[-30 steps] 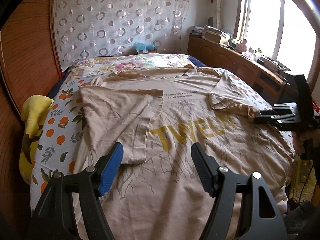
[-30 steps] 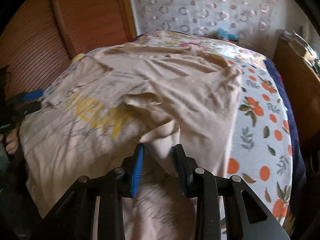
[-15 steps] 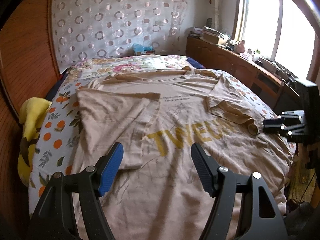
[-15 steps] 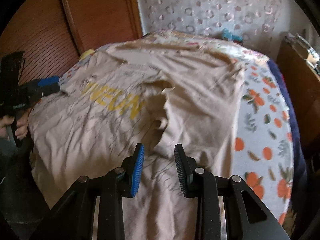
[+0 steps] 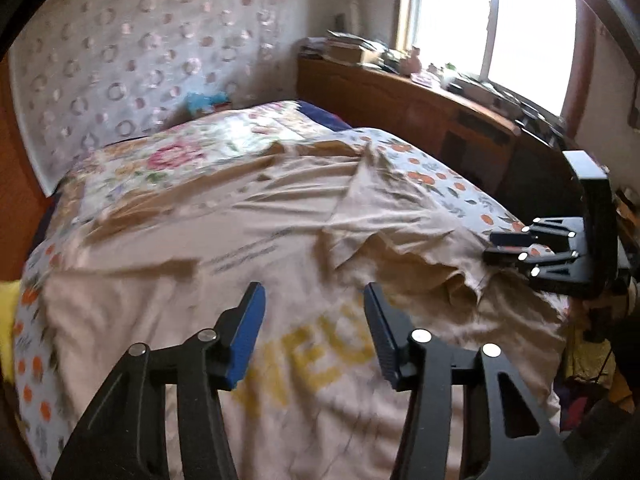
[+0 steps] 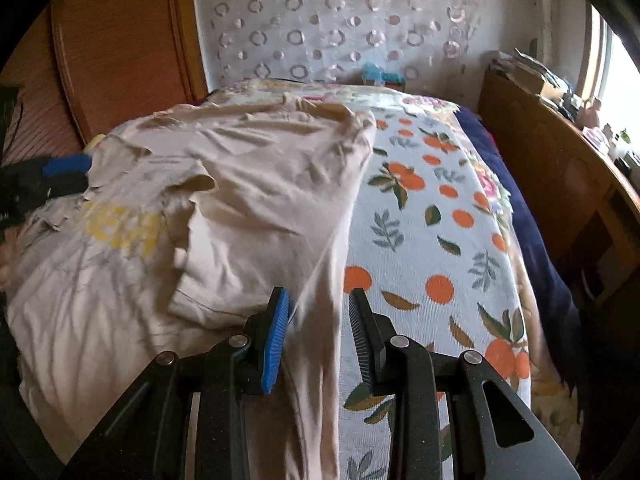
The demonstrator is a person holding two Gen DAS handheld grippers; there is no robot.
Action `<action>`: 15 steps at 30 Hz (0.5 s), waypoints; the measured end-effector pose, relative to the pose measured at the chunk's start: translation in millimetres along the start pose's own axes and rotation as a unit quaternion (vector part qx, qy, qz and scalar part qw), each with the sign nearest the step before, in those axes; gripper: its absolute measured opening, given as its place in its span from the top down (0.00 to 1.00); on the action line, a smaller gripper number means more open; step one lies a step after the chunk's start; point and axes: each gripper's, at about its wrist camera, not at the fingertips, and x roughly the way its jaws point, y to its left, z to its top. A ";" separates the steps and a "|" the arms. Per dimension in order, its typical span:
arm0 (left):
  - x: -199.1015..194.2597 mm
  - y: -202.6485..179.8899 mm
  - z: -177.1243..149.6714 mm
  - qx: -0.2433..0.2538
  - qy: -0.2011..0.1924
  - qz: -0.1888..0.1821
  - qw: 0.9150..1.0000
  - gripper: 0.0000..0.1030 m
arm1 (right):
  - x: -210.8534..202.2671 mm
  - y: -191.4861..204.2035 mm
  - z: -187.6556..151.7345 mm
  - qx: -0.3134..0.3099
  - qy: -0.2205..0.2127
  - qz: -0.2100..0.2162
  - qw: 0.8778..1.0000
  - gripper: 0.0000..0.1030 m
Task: Fold small clothes
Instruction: 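Grasp the shirt near the printed collar text with the left tool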
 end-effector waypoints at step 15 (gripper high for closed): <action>69.1 -16.0 17.6 0.025 0.056 0.003 0.998 0.96 | 8.0 -4.1 4.6 0.011 -0.011 0.010 1.000 0.69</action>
